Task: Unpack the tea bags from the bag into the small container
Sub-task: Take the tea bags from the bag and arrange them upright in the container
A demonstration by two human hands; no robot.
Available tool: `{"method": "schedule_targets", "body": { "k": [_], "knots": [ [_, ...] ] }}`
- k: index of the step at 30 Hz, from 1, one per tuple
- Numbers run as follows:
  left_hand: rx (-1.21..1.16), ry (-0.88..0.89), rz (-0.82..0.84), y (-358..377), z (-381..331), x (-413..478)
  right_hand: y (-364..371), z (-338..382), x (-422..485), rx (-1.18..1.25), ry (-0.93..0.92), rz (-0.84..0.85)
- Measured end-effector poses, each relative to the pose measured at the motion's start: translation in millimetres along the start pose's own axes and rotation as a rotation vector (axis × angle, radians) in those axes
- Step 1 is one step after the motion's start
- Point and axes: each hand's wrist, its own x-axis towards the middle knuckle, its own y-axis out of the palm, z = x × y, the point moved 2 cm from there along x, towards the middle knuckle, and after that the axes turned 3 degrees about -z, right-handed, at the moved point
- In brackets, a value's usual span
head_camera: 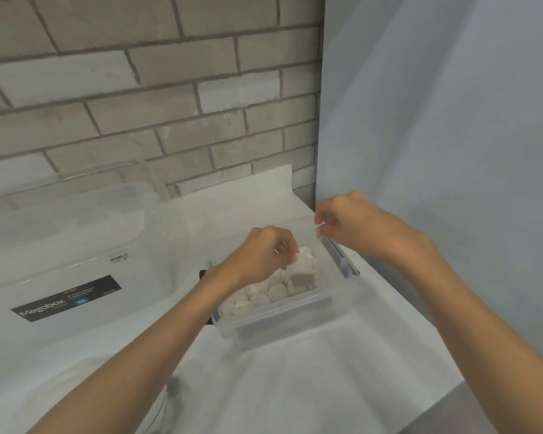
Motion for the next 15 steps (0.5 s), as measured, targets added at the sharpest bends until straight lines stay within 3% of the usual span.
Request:
{"method": "schedule_targets", "body": {
  "k": [6, 15],
  "knots": [
    [0.127, -0.014, 0.218, 59.3, 4.7, 34.6, -6.5, -19.1, -28.8, 0.06, 0.05, -0.033],
    [0.256, -0.072, 0.186, 93.4, 19.9, 50.8, -2.1, -34.7, -41.8, 0.089, 0.107, -0.026]
  ]
}}
